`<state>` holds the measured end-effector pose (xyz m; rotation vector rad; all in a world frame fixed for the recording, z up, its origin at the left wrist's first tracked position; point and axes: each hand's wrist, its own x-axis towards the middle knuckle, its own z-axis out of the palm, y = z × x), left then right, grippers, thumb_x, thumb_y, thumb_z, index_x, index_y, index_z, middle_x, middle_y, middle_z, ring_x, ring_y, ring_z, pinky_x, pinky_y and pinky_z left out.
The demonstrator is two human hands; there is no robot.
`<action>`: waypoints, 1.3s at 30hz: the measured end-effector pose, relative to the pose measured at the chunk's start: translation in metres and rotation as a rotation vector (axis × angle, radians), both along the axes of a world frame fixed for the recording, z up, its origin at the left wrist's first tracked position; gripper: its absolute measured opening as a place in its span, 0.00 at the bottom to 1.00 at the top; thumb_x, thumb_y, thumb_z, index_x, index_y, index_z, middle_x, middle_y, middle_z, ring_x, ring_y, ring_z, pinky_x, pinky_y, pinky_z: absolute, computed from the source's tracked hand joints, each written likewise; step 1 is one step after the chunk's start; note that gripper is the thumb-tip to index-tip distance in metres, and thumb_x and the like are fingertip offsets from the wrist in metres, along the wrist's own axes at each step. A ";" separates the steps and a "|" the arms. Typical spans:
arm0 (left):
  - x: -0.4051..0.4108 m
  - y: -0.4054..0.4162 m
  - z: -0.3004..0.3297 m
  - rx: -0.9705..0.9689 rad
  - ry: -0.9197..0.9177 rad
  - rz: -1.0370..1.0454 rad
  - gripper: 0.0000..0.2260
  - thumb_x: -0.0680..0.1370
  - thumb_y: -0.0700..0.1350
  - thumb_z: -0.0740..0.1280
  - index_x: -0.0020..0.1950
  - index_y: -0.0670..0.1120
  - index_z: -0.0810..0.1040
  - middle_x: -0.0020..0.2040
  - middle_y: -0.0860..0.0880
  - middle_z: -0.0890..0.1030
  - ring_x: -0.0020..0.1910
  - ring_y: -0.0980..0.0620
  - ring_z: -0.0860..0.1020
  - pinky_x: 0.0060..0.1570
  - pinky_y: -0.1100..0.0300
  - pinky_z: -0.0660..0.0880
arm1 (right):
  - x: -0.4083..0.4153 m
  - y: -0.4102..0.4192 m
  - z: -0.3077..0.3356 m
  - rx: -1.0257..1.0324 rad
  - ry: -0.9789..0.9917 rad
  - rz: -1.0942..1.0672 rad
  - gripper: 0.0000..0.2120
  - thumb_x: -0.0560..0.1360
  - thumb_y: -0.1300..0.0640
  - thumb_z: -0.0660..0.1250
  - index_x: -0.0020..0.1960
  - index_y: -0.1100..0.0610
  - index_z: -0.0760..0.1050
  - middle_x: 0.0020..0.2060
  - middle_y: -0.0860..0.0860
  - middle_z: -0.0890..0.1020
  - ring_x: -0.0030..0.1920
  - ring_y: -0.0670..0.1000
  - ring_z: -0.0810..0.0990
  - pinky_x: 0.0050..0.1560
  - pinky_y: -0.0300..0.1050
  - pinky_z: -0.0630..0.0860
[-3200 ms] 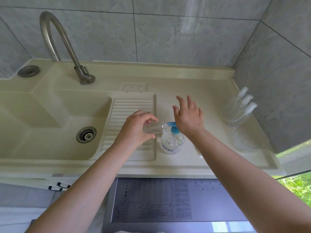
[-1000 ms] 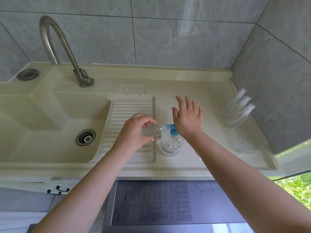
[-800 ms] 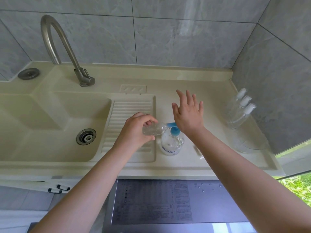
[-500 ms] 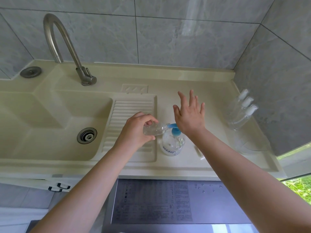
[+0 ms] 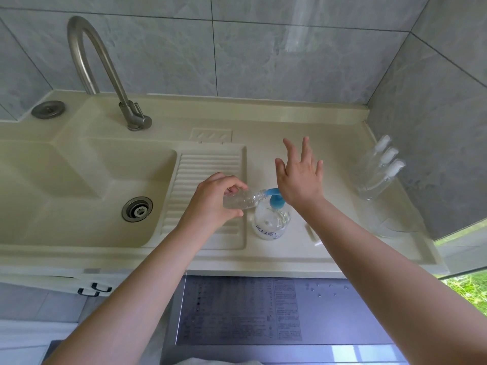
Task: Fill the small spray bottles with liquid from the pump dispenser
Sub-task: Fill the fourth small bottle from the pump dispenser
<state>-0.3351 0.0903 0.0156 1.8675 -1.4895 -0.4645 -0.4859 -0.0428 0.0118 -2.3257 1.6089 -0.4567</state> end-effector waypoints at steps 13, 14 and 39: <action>-0.003 -0.002 -0.001 0.011 -0.001 0.011 0.24 0.59 0.38 0.82 0.52 0.53 0.83 0.47 0.53 0.78 0.45 0.63 0.76 0.46 0.81 0.65 | -0.002 0.000 -0.001 -0.086 0.052 0.043 0.27 0.84 0.51 0.53 0.81 0.49 0.49 0.81 0.57 0.46 0.80 0.60 0.48 0.77 0.63 0.43; -0.004 -0.002 -0.001 0.011 -0.003 0.014 0.24 0.59 0.38 0.82 0.52 0.53 0.83 0.47 0.53 0.78 0.45 0.63 0.76 0.46 0.81 0.65 | -0.001 0.000 0.000 -0.085 0.048 0.044 0.27 0.84 0.52 0.53 0.81 0.49 0.50 0.81 0.58 0.46 0.80 0.60 0.48 0.77 0.63 0.43; -0.004 -0.002 0.001 0.010 -0.009 0.012 0.24 0.59 0.37 0.82 0.53 0.51 0.84 0.47 0.51 0.78 0.45 0.57 0.77 0.46 0.81 0.66 | 0.000 0.007 0.001 -0.095 0.018 0.034 0.26 0.84 0.51 0.53 0.81 0.49 0.51 0.81 0.57 0.48 0.80 0.60 0.48 0.77 0.62 0.43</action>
